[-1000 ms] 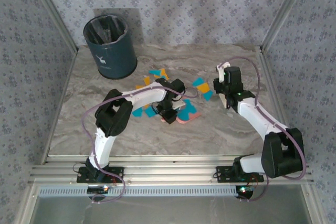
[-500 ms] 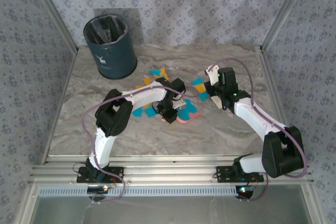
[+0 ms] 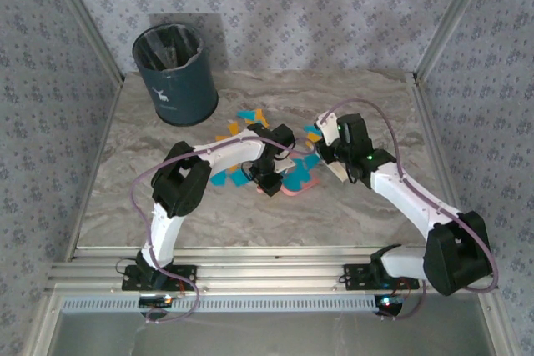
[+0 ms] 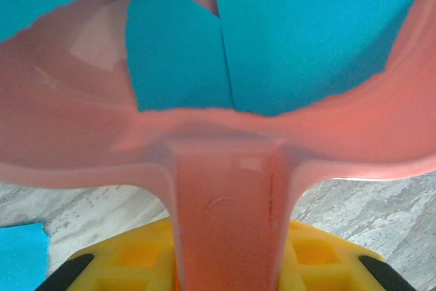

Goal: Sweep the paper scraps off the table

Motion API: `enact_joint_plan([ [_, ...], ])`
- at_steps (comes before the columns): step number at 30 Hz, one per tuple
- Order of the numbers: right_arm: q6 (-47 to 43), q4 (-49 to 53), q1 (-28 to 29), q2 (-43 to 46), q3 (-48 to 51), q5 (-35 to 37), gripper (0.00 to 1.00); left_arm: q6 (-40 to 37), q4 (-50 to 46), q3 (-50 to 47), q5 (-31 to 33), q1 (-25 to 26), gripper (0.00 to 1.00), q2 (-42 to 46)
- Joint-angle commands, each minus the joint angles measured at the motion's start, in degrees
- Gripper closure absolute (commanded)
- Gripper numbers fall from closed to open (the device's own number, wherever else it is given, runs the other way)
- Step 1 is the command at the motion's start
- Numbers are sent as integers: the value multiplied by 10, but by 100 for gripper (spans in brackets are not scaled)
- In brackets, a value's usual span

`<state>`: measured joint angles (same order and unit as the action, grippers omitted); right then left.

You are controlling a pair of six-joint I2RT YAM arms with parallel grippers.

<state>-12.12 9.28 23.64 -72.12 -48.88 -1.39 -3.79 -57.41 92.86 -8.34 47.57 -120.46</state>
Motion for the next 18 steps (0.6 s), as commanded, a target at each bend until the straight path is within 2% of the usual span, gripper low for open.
enact_joint_plan([
  [1, -3, 33, 14, 21, 8, -13, 100, 6, -21, 7, -6, -2, 100, -16],
  [18, 37, 42, 65, 68, 15, -32, 100, 6, -19, 2, -10, 1, 100, -14],
])
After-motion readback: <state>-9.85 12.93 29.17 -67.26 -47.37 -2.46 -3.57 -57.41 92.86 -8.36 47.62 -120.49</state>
